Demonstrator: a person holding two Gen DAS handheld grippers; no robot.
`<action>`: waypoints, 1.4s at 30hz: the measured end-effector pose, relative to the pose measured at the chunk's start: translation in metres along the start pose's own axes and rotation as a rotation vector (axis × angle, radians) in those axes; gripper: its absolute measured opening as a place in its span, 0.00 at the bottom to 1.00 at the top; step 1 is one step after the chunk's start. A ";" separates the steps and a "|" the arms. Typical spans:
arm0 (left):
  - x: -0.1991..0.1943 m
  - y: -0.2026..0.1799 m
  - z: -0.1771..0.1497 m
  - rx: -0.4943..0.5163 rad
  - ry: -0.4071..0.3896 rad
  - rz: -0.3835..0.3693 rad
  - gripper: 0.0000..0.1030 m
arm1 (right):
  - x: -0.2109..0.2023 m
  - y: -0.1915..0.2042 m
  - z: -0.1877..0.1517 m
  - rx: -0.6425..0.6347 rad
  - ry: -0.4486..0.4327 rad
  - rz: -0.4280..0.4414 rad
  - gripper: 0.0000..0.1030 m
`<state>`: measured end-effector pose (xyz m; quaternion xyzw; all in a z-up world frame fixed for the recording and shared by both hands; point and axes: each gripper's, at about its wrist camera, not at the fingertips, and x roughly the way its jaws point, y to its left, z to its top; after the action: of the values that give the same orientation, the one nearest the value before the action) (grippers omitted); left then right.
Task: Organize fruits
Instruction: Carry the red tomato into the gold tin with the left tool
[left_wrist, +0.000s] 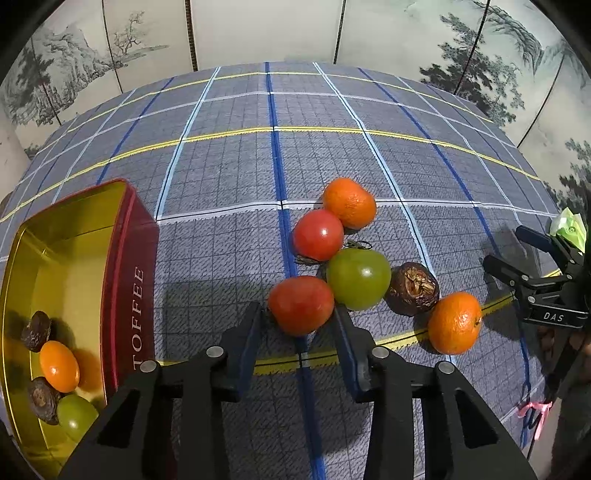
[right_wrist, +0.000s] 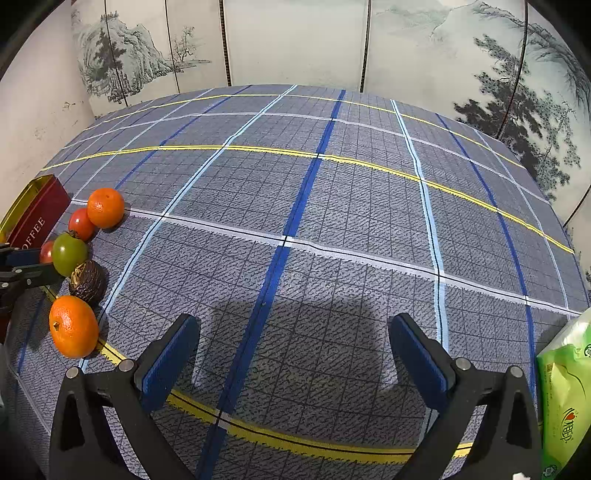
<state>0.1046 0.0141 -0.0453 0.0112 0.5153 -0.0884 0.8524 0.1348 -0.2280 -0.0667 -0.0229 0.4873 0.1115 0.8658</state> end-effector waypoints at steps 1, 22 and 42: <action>-0.001 0.000 0.000 0.002 -0.001 0.000 0.35 | 0.000 0.000 0.000 0.000 0.000 0.000 1.00; -0.045 0.010 -0.012 -0.057 -0.040 -0.017 0.35 | 0.000 0.000 0.000 0.000 0.000 0.000 1.00; -0.115 0.122 -0.053 -0.297 -0.084 0.125 0.35 | 0.000 -0.001 0.000 0.001 0.000 0.001 1.00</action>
<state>0.0264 0.1564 0.0225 -0.0867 0.4849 0.0418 0.8693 0.1351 -0.2285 -0.0669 -0.0223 0.4875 0.1116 0.8657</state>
